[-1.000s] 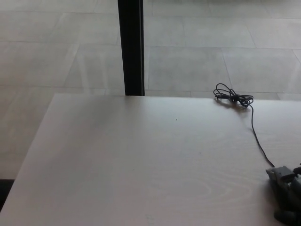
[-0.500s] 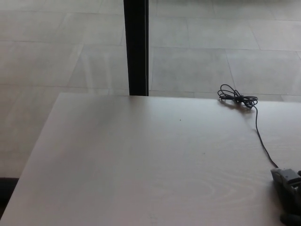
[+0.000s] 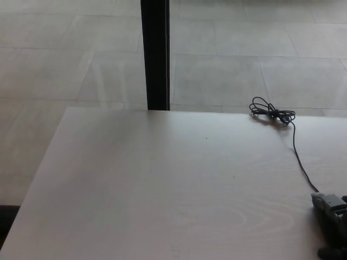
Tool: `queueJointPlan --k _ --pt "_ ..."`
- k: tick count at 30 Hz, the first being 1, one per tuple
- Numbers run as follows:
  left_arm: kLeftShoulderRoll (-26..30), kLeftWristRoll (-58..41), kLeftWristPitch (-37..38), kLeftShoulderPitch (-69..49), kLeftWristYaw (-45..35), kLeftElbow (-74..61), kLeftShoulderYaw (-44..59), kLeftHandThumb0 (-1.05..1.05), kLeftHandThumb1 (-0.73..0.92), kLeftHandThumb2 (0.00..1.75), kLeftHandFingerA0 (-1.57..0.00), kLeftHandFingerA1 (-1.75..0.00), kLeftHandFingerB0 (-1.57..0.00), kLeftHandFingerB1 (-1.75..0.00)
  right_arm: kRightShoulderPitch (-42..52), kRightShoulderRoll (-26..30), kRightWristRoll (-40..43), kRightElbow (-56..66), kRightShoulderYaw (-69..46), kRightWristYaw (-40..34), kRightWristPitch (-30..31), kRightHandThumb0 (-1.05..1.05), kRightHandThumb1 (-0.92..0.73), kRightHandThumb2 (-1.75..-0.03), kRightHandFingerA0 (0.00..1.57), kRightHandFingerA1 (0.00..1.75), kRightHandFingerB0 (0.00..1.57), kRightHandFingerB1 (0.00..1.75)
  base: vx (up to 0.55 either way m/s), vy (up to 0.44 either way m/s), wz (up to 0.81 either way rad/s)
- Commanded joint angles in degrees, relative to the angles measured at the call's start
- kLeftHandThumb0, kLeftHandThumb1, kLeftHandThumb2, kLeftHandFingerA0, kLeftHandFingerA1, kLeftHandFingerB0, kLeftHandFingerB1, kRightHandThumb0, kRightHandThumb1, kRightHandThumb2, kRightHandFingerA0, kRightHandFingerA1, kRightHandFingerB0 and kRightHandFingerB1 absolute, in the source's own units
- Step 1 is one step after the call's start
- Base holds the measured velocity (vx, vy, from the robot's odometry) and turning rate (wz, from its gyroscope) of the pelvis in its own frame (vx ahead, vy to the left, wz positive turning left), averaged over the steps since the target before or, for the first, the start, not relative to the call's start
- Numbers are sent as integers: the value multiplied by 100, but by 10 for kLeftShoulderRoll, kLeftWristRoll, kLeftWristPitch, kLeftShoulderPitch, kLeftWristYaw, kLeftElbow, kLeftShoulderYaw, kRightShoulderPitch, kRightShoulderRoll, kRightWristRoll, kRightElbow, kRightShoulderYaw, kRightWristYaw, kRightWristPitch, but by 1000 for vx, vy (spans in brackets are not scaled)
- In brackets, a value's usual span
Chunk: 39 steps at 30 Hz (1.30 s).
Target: The robot uses its right fingers to click on the left button of the black mouse placed on the table.
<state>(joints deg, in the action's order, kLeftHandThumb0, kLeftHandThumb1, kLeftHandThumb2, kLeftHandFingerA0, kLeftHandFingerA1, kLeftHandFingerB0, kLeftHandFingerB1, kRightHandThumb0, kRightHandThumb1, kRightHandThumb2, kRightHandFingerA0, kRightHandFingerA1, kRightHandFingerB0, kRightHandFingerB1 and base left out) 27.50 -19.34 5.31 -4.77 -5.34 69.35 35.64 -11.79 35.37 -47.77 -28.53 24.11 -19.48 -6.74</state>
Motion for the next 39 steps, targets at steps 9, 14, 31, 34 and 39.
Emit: queueJointPlan --k 9,14,31,34,39 --pt "7 -10 13 -2 -10 0 13 -90 92 81 -51 -63 -40 -46 37 -56 152 -43 -93 115 -19 -86 -89 -67 26 53 42 33 0 0 0" --pt "10 -6 6 3 -3 4 10 -83 92 80 -55 -61 -41 -47 46 -73 184 -53 -118 136 -20 -85 -87 -65 24 49 41 32 0 0 0" --pt "11 -19 -7 20 -1 5 23 -88 92 77 -53 -61 -46 -44 30 32 -18 -39 26 32 -26 -92 -92 -73 27 53 39 34 0 0 0" --pt "13 -20 -3 20 -15 4 24 -87 92 80 -50 -62 -38 -44 27 50 -46 -29 47 19 -21 -95 -92 -76 24 53 38 36 0 0 0" --pt "11 -15 14 22 -4 7 22 -87 92 74 -49 -60 -46 -47 19 67 -68 -23 71 31 7 -94 -92 -75 24 56 37 38 0 0 0"
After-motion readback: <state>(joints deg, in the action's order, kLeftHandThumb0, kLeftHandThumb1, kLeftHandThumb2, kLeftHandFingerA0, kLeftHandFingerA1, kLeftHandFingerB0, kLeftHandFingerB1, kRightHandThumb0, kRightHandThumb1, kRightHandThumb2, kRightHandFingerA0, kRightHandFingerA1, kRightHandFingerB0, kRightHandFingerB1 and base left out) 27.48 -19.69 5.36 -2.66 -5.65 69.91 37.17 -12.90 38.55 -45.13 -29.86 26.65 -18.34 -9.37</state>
